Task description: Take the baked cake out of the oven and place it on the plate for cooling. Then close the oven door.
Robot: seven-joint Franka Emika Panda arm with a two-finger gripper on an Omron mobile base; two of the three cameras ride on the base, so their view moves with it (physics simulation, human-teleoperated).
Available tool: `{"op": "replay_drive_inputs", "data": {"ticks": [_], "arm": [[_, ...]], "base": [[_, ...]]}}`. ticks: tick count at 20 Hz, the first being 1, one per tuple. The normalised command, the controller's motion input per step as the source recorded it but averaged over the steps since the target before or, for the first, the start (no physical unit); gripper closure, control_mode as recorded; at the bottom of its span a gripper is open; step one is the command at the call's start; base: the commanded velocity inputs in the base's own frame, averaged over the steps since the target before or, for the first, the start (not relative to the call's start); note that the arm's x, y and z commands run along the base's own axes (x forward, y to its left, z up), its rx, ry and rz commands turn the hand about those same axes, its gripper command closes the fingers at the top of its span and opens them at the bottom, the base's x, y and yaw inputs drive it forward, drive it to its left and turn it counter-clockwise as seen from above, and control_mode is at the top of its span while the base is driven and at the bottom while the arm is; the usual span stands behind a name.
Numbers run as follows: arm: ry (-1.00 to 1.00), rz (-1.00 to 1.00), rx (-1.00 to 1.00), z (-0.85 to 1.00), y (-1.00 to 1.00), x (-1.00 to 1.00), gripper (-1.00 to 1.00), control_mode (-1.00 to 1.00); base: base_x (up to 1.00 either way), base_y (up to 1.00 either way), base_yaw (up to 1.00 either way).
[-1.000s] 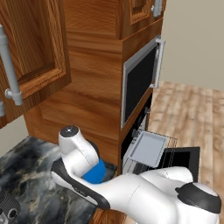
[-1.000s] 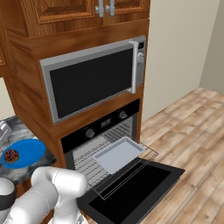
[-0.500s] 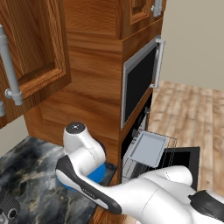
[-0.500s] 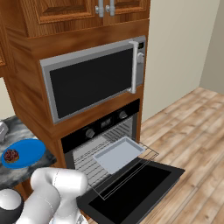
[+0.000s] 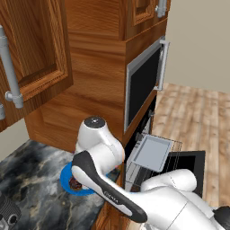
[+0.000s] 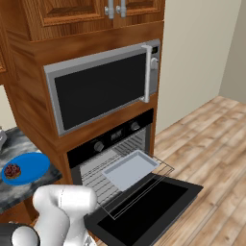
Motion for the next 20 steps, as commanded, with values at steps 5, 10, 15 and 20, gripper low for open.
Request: {"op": "replay_drive_inputs", "data": {"ticks": [5, 10, 15, 20], "arm": [[0.0, 0.0, 0.07, 0.34, -0.35, -0.38, -1.0, -1.0], [0.0, 0.0, 0.02, 0.39, -0.34, -0.34, -1.0, -1.0], [0.0, 0.0, 0.02, 0.43, -0.34, -0.23, -1.0, -1.0], [0.0, 0.0, 0.01, 0.45, -0.35, -0.2, -1.0, -1.0]], "base": [[0.0, 0.0, 0.0], [0.0, 0.0, 0.0], [0.0, 0.0, 0.0], [0.0, 0.0, 0.0]]}}
